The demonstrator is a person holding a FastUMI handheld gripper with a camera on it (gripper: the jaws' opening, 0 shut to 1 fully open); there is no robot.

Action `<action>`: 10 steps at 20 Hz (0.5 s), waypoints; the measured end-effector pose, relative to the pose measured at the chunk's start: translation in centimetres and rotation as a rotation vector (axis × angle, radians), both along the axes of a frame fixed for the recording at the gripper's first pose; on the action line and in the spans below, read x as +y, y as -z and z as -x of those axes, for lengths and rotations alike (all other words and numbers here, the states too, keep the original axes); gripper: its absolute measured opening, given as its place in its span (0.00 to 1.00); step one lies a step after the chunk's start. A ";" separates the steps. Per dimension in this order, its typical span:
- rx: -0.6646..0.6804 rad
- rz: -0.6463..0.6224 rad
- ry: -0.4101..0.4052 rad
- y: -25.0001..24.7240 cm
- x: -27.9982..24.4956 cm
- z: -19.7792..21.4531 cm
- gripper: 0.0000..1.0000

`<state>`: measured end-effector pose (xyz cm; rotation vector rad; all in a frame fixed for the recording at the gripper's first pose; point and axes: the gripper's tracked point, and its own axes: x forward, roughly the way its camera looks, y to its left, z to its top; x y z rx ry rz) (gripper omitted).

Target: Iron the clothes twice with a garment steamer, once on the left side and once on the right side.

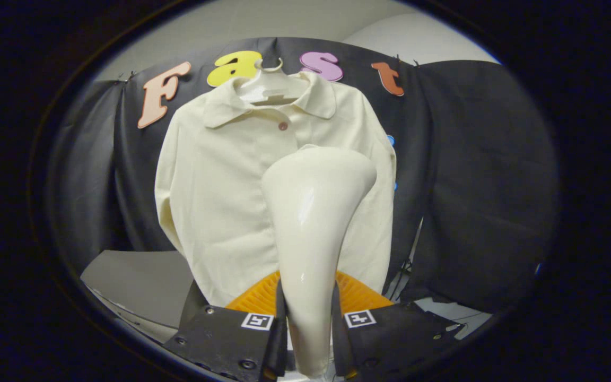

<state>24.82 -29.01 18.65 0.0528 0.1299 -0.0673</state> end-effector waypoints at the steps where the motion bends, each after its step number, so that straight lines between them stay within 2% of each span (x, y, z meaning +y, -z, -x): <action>1: -0.014 0.003 0.003 -1.3 -0.7 -0.8 0.34; 6: -0.030 -0.056 0.062 -4.8 -5.8 -6.1 0.35; 10: -0.010 -0.055 -0.016 -5.4 -6.5 -9.3 0.34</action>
